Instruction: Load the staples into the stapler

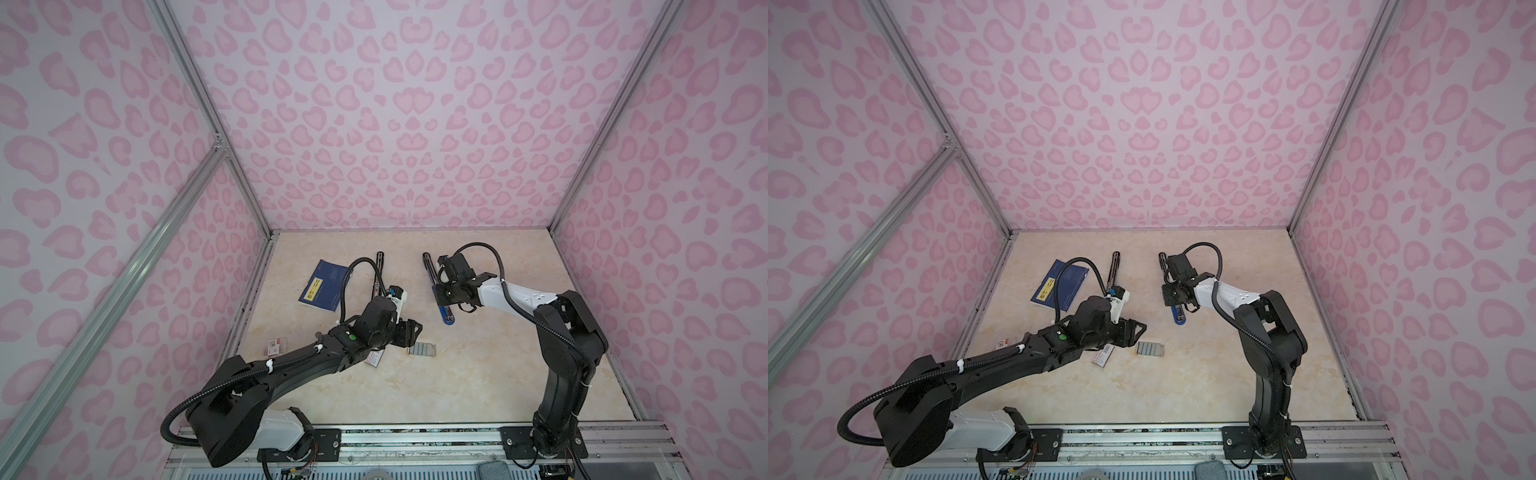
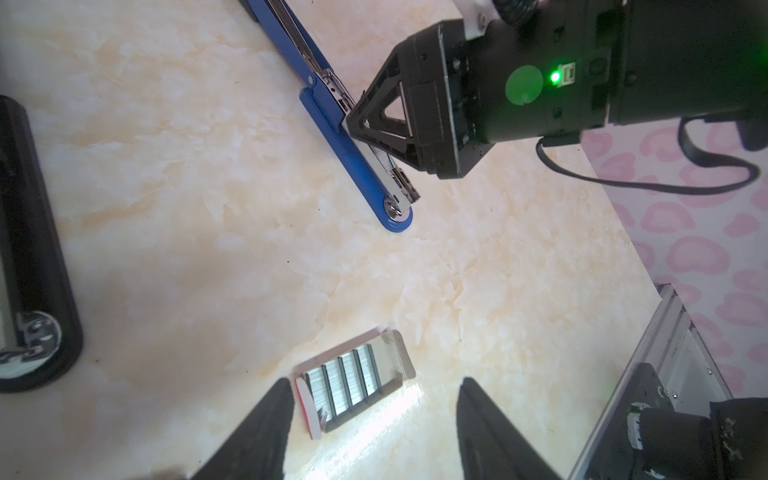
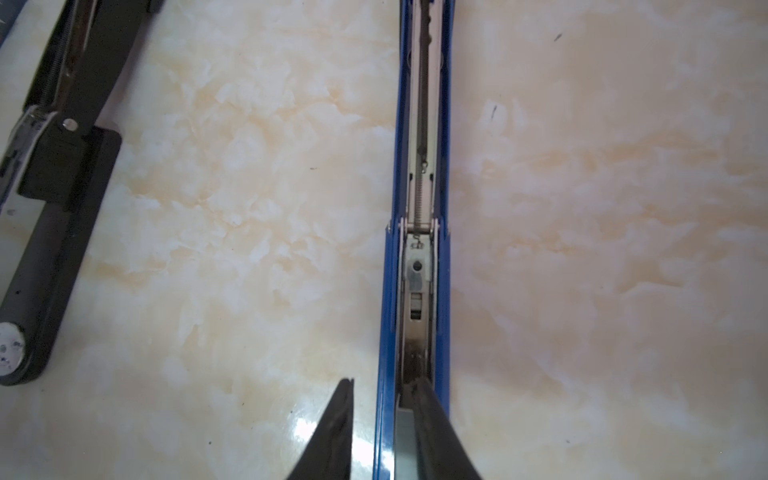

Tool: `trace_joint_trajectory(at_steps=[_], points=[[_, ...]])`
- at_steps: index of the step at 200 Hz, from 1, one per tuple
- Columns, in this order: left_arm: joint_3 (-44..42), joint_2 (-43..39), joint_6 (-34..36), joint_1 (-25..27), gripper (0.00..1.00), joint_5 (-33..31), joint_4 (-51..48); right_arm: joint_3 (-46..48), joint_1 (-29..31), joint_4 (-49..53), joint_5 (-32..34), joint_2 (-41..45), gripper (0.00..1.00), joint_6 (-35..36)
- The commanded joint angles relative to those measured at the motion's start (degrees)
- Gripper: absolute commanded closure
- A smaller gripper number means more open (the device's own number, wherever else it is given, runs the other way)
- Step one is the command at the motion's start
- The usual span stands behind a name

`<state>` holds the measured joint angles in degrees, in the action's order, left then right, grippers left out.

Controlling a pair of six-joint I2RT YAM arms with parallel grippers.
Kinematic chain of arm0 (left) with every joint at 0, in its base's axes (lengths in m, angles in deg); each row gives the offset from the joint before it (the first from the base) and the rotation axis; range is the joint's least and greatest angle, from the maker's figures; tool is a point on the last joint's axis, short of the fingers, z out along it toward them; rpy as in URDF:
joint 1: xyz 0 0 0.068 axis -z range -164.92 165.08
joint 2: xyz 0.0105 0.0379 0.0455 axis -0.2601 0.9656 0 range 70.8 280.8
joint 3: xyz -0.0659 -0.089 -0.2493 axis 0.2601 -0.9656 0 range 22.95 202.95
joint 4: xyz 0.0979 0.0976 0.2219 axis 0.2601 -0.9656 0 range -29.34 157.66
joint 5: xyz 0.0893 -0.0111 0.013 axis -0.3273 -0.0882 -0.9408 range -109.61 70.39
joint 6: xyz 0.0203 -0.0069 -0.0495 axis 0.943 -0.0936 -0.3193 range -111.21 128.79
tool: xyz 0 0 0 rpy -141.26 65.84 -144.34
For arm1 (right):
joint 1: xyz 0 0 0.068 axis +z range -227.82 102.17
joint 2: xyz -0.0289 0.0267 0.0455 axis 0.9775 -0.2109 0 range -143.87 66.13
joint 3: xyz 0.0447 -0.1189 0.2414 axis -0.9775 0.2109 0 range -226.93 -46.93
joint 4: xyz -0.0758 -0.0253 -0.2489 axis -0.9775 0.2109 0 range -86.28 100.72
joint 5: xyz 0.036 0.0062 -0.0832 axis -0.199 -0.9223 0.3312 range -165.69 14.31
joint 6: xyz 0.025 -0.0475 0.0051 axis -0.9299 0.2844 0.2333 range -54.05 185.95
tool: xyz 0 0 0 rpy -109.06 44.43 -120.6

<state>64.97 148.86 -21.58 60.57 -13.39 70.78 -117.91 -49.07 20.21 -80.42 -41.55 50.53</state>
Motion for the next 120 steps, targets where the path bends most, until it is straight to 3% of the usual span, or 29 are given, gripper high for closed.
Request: trace_joint_trajectory(at_steps=[1,55,120], points=[[0.52,0.33,-0.04,0.03,0.35,0.47,1.46,-0.64,-0.03,0.51,0.43,-0.54,0.69,0.43],[0.45,-0.09,-0.04,0.03,0.35,0.12,1.02,-0.73,0.03,0.52,-0.85,-1.76,0.75,0.23],[0.35,0.73,-0.24,0.03,0.35,0.44,1.69,4.48,0.48,-0.36,-0.91,1.65,0.75,-0.84]])
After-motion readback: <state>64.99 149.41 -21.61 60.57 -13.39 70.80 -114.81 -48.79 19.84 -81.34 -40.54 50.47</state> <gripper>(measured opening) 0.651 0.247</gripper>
